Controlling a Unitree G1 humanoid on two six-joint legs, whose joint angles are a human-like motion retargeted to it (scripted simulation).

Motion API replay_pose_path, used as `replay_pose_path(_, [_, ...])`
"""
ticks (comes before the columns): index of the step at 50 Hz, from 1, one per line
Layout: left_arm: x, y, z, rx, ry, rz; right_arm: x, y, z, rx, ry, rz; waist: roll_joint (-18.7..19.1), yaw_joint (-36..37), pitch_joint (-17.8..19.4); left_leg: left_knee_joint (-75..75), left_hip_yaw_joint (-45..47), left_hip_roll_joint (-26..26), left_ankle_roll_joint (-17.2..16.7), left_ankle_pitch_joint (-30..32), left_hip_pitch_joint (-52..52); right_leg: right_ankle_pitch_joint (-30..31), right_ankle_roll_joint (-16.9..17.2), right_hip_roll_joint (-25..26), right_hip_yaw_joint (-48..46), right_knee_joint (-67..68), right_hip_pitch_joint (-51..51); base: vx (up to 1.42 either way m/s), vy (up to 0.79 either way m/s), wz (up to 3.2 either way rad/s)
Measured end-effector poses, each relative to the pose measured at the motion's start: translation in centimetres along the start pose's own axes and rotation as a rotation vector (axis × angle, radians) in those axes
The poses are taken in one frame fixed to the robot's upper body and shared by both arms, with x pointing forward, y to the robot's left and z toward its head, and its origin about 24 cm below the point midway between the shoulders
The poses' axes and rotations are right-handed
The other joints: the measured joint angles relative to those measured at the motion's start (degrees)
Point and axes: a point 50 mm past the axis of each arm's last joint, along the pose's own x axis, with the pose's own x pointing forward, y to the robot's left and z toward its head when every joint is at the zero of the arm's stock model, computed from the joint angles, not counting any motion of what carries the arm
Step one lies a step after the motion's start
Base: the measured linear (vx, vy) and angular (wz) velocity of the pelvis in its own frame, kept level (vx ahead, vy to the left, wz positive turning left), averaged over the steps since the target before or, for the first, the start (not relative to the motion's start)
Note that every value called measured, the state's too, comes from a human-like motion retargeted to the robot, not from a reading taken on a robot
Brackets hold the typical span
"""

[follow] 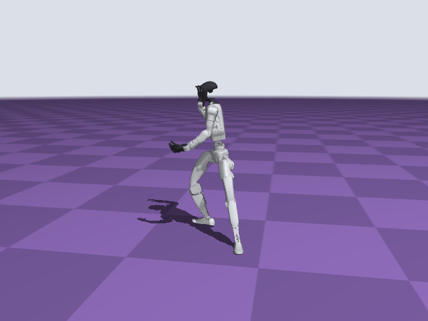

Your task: Kungfu

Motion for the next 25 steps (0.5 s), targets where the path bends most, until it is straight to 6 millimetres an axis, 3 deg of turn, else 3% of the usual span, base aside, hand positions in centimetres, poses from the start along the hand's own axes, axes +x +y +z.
replay_pose_path(6, [-0.3, 0.4, 0.3, 0.048, 0.028, -0.014, -0.3, -1.2, -0.2, -0.059, 0.051, 0.006, 0.32, -1.23, 0.73, -0.37, 3.87, -2.39, -1.26, -1.17, 3.76, 2.72, -0.21, -1.77, 2.48, -1.42, 0.80, 0.08, 0.14, -0.07])
replay_pose_path(11, [-1.8, 2.4, 0.3, 0.102, 0.071, 0.054, -1.1, -2.8, -0.9, -0.213, 0.129, 0.031, 0.79, -0.79, 1.94, 0.17, 3.19, -3.51, -2.97, -3.74, 4.33, 5.60, 0.64, -2.32, 4.26, -3.69, 2.37, 0.12, 0.27, 0.17])
replay_pose_path(15, [-3.1, 4.3, 0.6, 0.153, 0.123, 0.109, -3.1, -4.7, -2.4, -0.306, 0.278, 0.023, 1.93, -1.34, 4.24, 2.29, -1.80, -3.42, -3.07, -5.44, 0.79, 9.26, 1.86, -1.31, 3.89, -7.35, 5.39, 0.12, 0.33, 0.65])
replay_pose_path(20, [-5.3, 7.4, 1.5, 0.310, 0.226, 0.221, -8.6, -6.8, -4.9, -0.324, 0.576, -0.017, 3.29, -0.64, 7.56, 7.87, -10.23, -2.95, -0.58, -7.89, -7.14, 15.50, 3.35, 1.13, 1.79, -15.17, 11.36, 0.14, 0.42, 0.92])
replay_pose_path(23, [-7.5, 9.3, 1.7, 0.429, 0.317, 0.297, -14.0, -7.1, -6.2, -0.281, 0.823, 0.003, 3.90, 2.58, 7.27, 11.55, -14.69, -3.46, 0.75, -9.93, -11.61, 18.48, 4.37, 1.80, 0.13, -18.89, 14.68, 0.30, 0.48, 0.89])
replay_pose_path(25, [-9.1, 10.4, 1.6, 0.517, 0.401, 0.343, -19.1, -6.7, -6.4, -0.246, 1.033, 0.001, 4.14, 5.57, 6.52, 14.30, -17.93, -4.14, 1.76, -11.24, -14.95, 20.26, 5.32, 2.14, -0.59, -20.70, 16.79, 0.26, 0.40, 1.07])
